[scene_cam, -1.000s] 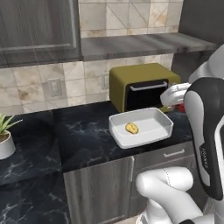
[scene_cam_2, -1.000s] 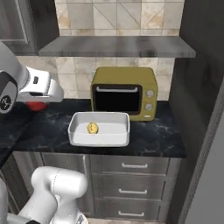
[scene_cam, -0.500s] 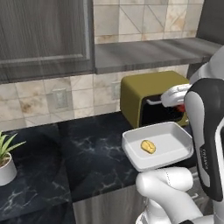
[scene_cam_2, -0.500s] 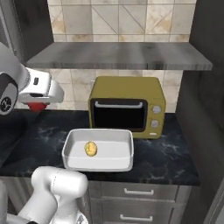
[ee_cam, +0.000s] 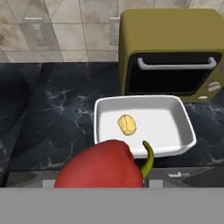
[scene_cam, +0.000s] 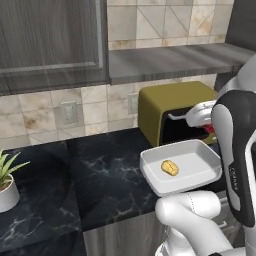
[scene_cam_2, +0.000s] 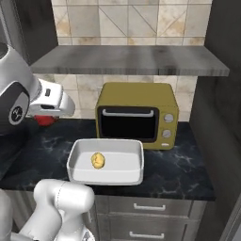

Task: Take the potato and bell pepper out of the freezer and place them in the tupperware container on the counter. Then put the tupperware containing the vegetables back in the freezer.

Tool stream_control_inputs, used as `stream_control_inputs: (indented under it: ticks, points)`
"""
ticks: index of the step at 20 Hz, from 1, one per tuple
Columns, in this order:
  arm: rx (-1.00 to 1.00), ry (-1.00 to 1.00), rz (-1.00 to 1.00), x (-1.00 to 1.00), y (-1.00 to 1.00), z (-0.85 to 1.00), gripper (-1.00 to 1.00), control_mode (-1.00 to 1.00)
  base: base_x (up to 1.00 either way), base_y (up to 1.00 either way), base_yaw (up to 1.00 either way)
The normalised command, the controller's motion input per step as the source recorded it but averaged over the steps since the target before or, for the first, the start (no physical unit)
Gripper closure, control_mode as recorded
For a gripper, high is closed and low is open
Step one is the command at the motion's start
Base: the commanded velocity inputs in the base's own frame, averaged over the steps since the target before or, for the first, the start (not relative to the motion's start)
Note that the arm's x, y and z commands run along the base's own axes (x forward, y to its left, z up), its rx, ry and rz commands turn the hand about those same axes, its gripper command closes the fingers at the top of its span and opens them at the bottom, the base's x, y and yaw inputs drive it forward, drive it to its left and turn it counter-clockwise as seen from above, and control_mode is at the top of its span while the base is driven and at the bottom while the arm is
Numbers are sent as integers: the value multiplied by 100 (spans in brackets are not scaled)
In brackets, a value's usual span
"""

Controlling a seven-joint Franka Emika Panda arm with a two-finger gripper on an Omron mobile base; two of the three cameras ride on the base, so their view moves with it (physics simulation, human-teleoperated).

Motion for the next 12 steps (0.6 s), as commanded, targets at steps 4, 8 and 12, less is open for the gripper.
stream_control_inputs:
  ticks: [4,8,12]
  points:
    - [1,22,0,41,-38,-61,100,-100,0,0,0]
    - [0,34,-4,77,-31,-71,100,-100,0,0,0]
    - [0,21,-4,83,-30,-80,100,-100,0,0,0]
